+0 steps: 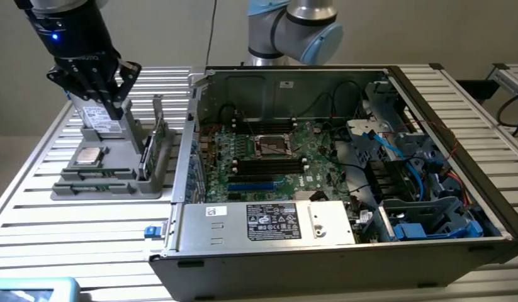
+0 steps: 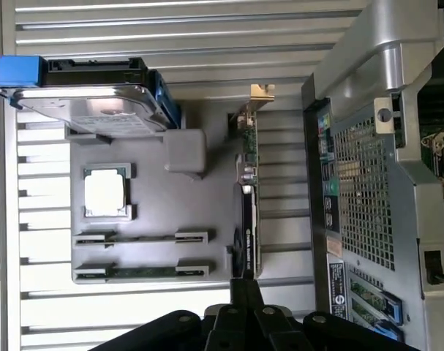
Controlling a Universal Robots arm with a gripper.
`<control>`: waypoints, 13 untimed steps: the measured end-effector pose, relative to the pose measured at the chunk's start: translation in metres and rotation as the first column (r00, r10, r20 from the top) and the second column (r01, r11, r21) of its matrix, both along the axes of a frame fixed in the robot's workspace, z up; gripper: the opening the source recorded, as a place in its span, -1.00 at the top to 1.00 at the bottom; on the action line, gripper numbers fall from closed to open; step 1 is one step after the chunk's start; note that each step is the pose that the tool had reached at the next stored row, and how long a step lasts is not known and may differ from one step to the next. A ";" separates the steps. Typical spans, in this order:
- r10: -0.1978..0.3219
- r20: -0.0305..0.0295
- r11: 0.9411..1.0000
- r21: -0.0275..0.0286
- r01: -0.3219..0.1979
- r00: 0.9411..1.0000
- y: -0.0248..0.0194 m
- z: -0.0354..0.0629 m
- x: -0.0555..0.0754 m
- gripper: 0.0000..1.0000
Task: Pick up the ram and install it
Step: 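Reach for the ram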
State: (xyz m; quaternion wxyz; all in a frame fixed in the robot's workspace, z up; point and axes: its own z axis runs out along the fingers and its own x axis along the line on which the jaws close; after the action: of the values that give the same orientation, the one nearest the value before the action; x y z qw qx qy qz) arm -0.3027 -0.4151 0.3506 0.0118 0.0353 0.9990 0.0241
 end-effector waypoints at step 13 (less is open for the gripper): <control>0.000 0.000 1.000 0.000 0.000 1.000 0.0000 -0.0167 -0.059 0.79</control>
State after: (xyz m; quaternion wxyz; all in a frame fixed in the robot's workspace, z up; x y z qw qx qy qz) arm -0.3619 -0.4151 0.3339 0.0118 0.0354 0.9990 0.0241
